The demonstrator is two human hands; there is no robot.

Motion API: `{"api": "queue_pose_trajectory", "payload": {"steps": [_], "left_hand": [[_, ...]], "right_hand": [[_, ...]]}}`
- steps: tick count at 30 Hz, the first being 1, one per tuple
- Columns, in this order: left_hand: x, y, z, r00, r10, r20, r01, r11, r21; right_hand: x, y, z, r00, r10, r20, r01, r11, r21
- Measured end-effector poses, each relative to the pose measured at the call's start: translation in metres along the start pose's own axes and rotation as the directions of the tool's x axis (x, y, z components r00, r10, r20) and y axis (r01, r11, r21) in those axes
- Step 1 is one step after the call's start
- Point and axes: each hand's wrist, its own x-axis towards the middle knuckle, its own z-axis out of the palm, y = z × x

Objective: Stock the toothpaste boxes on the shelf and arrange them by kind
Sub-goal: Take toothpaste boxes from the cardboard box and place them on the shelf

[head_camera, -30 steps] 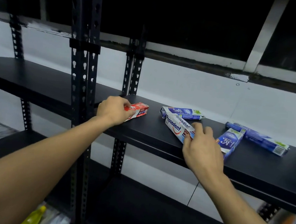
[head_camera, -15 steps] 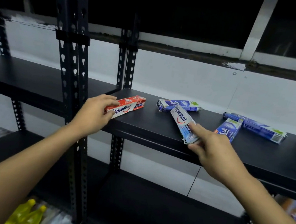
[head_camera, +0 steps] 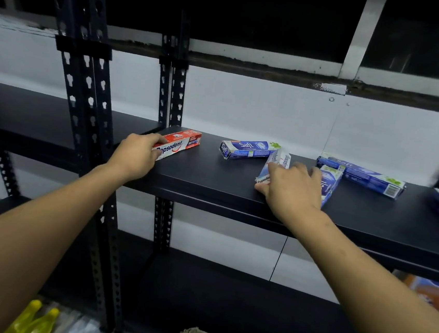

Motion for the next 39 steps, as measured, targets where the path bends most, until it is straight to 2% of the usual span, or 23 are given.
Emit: {"api": "queue_pose_trajectory", "payload": {"steps": [5,8,10,17,22,28,30,34,39], "left_hand": [[0.007,0.002,-0.008,0.992,-0.023,0.125,0.011,0.996,0.093],[0.006,0.007,-0.015,0.983,0.033,0.178,-0.07,0.977,0.204],[0.001,0.011,-0.016,0.984,0.086,0.153,-0.124,0.958,0.258],[-0.05,0.072,-0.017,0.944,0.329,0.04,-0.33,0.924,0.192],[-0.105,0.13,-0.005,0.905,0.42,0.065,-0.424,0.886,0.187],[-0.161,0.168,0.035,0.871,0.477,0.118,-0.489,0.863,0.126],[-0.181,0.171,0.058,0.863,0.473,0.177,-0.493,0.866,0.089],[-0.22,0.164,0.121,0.836,0.427,0.345,-0.463,0.886,0.025],[-0.267,0.136,0.204,0.77,0.32,0.552,-0.367,0.93,-0.027]], "right_hand": [[0.017,0.002,0.008,0.997,0.04,0.06,-0.04,0.999,0.01],[0.017,0.004,0.008,0.996,0.038,0.085,-0.041,0.999,0.027],[0.014,0.008,0.008,0.996,0.037,0.086,-0.04,0.998,0.043],[-0.032,0.029,-0.003,0.999,-0.021,-0.034,0.024,0.992,0.121],[-0.082,0.037,-0.009,0.991,-0.06,-0.118,0.077,0.987,0.144],[-0.15,0.049,0.022,0.963,-0.098,-0.252,0.147,0.972,0.184],[-0.172,0.056,0.042,0.974,-0.124,-0.19,0.158,0.972,0.173],[-0.213,0.067,0.099,0.985,-0.149,0.085,0.13,0.972,0.197],[-0.261,0.078,0.175,0.904,-0.148,0.4,0.06,0.973,0.225]]}}
